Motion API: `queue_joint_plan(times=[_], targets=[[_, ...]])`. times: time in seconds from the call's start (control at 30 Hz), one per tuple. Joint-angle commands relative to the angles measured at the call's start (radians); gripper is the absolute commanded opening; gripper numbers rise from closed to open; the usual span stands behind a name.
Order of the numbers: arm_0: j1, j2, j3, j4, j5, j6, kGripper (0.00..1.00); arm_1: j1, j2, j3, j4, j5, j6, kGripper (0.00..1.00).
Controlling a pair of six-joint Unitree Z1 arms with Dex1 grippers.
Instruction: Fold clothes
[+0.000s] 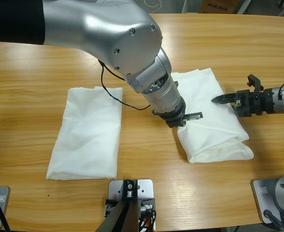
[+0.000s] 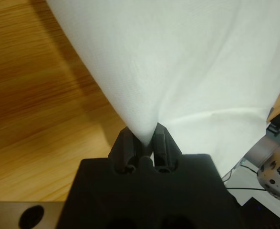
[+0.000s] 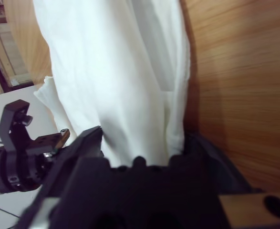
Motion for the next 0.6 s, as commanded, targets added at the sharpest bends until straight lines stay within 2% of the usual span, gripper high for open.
queue_joint_plan(times=[0.03,0.2,0.23,0.27,0.3,0.4,0.6], targets=[[-0.005,0.079,0.006,0.013,0.013,0.005,0.000,0.046,0.128,0.034,0.019,0.047,0.024,0.273],[0.001,0.072,0.008,0.011,0.018,0.010,0.000,0.100,0.112,0.036,-0.038,0.050,0.051,0.269],[0.003,0.070,0.008,0.009,0.020,0.013,0.000,0.102,0.113,0.038,-0.041,0.064,0.032,0.194],[0.004,0.064,0.008,0.010,0.030,0.022,0.000,0.102,0.104,0.044,-0.049,0.084,0.010,0.018],[0.006,0.060,0.006,0.009,0.044,0.061,0.000,0.102,0.071,0.048,-0.055,0.094,0.013,0.000],[0.010,0.048,-0.008,0.010,0.047,0.160,0.000,0.103,-0.046,0.044,-0.054,0.080,0.090,0.000],[0.033,-0.009,-0.016,0.013,0.075,0.244,0.000,0.150,-0.136,0.036,-0.055,0.028,0.142,0.000]])
